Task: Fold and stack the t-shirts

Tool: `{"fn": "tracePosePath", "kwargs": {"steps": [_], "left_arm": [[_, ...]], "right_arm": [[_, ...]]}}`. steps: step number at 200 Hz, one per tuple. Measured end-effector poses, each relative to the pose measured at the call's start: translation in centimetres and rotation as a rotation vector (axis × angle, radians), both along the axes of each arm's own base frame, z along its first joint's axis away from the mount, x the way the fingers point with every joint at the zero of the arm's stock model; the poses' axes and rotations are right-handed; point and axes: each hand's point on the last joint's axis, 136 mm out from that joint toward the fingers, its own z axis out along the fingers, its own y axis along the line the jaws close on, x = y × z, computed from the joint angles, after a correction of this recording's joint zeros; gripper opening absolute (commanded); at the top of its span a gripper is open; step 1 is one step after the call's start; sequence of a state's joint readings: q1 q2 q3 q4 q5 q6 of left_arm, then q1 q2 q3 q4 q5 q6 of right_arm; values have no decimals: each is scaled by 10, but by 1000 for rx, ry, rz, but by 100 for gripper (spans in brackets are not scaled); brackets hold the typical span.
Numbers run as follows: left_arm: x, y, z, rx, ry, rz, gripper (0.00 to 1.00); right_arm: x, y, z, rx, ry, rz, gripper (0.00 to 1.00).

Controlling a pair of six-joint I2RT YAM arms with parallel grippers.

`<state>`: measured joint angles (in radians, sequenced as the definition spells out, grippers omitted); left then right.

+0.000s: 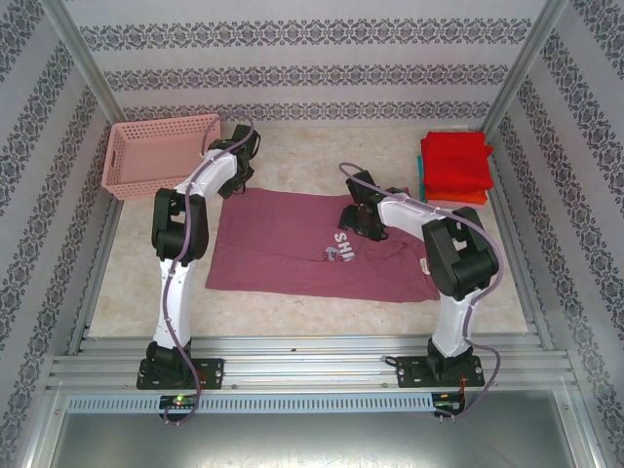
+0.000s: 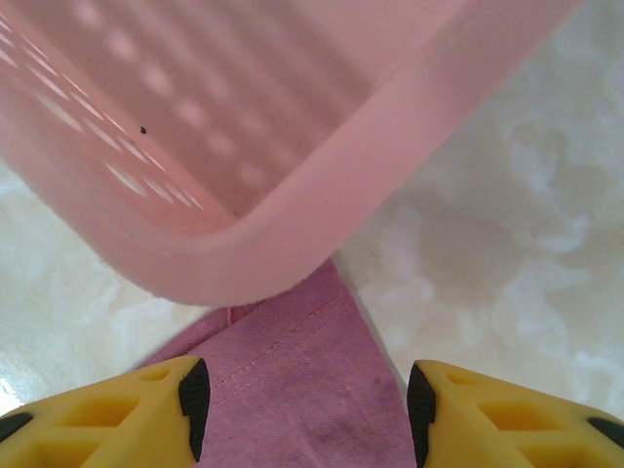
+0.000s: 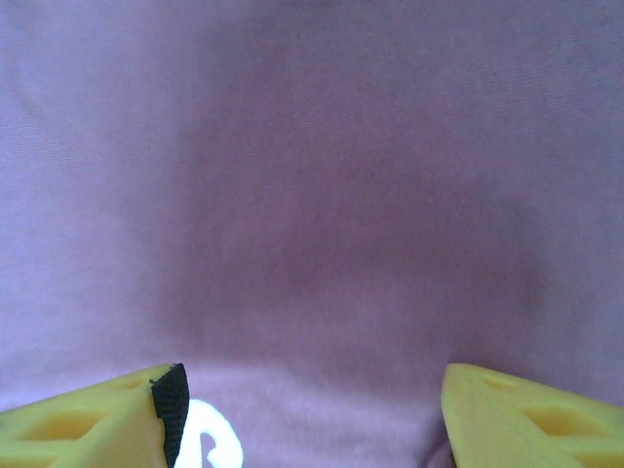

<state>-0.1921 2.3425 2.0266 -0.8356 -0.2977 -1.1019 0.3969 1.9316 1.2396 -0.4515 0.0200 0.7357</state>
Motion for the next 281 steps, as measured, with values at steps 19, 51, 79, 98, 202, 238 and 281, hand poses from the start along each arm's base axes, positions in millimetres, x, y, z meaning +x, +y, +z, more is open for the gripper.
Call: {"fn": "tracePosePath", "kwargs": {"steps": [19, 51, 79, 98, 202, 238, 281], "left_arm": [[0, -3, 0, 0, 1, -5, 58], [-1, -9, 1, -1, 1, -17, 57], [-1, -13, 0, -2, 1, -25, 56], [2, -14, 1, -5, -4, -26, 56], [27, -20, -34, 10, 43, -44, 50], [27, -20, -34, 9, 49, -48, 46], [26, -20, -36, 11, 58, -48, 40]], "right_arm": [[7, -3, 3, 32, -4, -35, 69], [10, -14, 1, 47, 0, -88, 68], [10, -17, 1, 45, 0, -96, 68], [9, -18, 2, 45, 0, -97, 68], [-17, -17, 2, 35, 24, -74, 68], [-17, -17, 2, 35, 23, -74, 68], [-19, -18, 2, 33, 28, -74, 68]]}}
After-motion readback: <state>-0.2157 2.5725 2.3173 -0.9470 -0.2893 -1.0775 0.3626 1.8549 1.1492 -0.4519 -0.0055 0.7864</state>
